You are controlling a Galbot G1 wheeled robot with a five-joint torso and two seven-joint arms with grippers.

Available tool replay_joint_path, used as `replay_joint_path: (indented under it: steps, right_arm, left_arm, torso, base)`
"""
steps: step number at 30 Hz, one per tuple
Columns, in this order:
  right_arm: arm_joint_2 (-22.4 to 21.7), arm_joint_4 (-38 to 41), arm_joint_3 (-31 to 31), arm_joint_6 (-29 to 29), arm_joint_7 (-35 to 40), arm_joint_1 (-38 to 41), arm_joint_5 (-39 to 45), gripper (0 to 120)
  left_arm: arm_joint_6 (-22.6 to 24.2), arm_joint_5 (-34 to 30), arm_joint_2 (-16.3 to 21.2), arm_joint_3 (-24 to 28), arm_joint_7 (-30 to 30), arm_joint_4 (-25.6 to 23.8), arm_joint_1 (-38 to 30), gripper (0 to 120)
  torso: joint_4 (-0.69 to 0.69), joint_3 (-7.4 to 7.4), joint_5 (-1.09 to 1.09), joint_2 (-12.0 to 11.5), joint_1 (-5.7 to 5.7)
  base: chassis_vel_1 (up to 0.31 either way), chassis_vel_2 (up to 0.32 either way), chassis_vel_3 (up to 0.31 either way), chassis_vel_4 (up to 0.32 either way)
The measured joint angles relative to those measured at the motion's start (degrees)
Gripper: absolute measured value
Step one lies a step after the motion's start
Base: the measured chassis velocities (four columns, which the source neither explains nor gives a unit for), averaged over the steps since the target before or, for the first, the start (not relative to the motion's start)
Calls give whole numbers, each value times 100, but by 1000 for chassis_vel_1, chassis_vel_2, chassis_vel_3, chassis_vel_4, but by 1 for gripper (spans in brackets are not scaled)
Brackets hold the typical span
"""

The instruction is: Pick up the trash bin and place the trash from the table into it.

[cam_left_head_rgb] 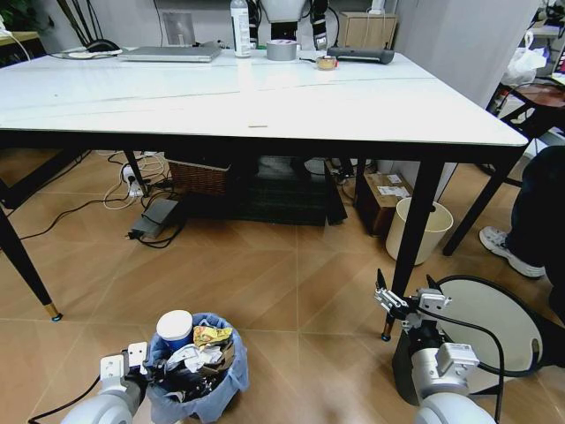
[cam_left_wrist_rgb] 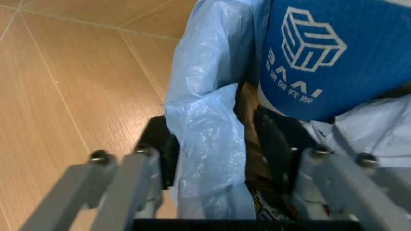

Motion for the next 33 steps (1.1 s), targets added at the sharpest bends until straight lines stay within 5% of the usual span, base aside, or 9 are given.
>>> replay_joint_path:
  steps: [14,33]
  right_arm:
    - [-16,-60,-1,2,-2,93,31,100]
    - [2,-147,-6,-21,-2,166,62,100]
  left_arm:
    - [0,189,-52,-9,-34,-280,145,98]
    - [-270,1011,-75,-41,197,-1203,472,100]
  torso:
    - [0,10,0,11,2]
    - [0,17,1,19,2]
  base:
    - [0,0,0,0]
    - [0,0,0,0]
